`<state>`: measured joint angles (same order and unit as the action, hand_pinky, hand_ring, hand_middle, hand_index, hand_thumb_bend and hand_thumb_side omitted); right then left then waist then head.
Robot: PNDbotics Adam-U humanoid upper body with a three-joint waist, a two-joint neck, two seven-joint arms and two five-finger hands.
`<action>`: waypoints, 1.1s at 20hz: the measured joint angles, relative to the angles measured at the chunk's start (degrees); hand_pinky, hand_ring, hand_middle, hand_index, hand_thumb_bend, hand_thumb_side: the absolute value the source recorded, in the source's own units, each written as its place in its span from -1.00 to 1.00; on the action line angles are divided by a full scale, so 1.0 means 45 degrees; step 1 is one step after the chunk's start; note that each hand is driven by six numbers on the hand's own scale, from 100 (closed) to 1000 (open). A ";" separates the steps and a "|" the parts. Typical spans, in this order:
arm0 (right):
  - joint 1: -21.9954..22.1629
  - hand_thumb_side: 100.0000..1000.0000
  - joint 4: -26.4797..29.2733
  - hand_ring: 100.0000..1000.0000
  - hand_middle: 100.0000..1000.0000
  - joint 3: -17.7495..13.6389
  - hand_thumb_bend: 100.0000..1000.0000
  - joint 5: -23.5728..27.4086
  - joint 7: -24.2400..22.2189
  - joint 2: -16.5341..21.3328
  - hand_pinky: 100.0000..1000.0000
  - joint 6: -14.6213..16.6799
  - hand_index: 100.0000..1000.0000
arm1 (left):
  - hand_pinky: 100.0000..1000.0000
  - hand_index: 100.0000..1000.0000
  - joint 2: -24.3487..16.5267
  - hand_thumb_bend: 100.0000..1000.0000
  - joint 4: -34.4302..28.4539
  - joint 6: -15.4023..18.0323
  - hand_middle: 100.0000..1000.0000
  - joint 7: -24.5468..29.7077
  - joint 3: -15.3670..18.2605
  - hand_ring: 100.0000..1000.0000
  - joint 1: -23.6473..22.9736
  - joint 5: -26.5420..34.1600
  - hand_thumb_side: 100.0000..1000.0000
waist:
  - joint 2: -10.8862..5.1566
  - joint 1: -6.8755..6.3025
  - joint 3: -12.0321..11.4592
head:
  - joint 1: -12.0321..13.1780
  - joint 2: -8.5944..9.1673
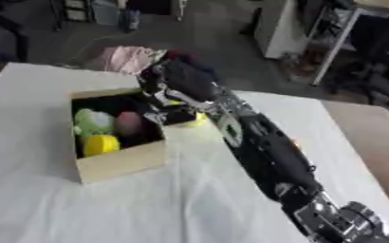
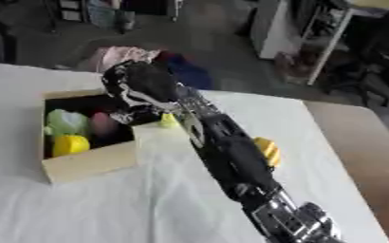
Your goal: Pick up objects on the table and place them in the box.
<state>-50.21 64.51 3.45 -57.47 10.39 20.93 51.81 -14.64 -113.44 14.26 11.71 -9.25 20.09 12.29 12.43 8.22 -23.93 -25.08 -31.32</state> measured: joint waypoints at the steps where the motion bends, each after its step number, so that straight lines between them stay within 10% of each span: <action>1: 0.0045 -1.00 -0.0139 0.20 0.40 -0.0164 -1.00 0.0278 -0.0215 0.0010 0.26 0.0009 0.77 | 0.40 0.41 0.0000 -1.00 0.0000 -0.0014 0.03 0.0002 0.0000 0.30 -0.0025 -0.0053 0.12 | 0.0000 0.0000 0.0052 | 0.0003 -0.0004; 13: 0.0211 -0.94 -0.2611 0.89 1.00 -0.1920 -1.00 0.1157 -0.4943 0.0459 0.79 -0.0817 1.00 | 0.41 0.42 0.0000 -1.00 0.0000 -0.0144 0.03 0.0079 0.0000 0.31 -0.0223 -0.0491 0.12 | 0.0016 -0.0004 0.0350 | 0.0071 -0.0082; 22: 0.0289 -0.70 -0.3259 0.86 0.82 -0.2569 -1.00 0.0783 -0.4827 0.0541 0.83 -0.1965 1.00 | 0.41 0.42 0.0003 -1.00 0.0000 -0.0135 0.03 0.0090 0.0000 0.31 -0.0292 -0.0745 0.12 | 0.0106 -0.0004 0.0436 | 0.0121 -0.0082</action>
<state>-48.91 49.84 -8.11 -53.95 -11.34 23.36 42.97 -14.63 -113.44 13.65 12.11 -9.25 18.78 8.94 12.91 8.20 -21.97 -24.54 -31.68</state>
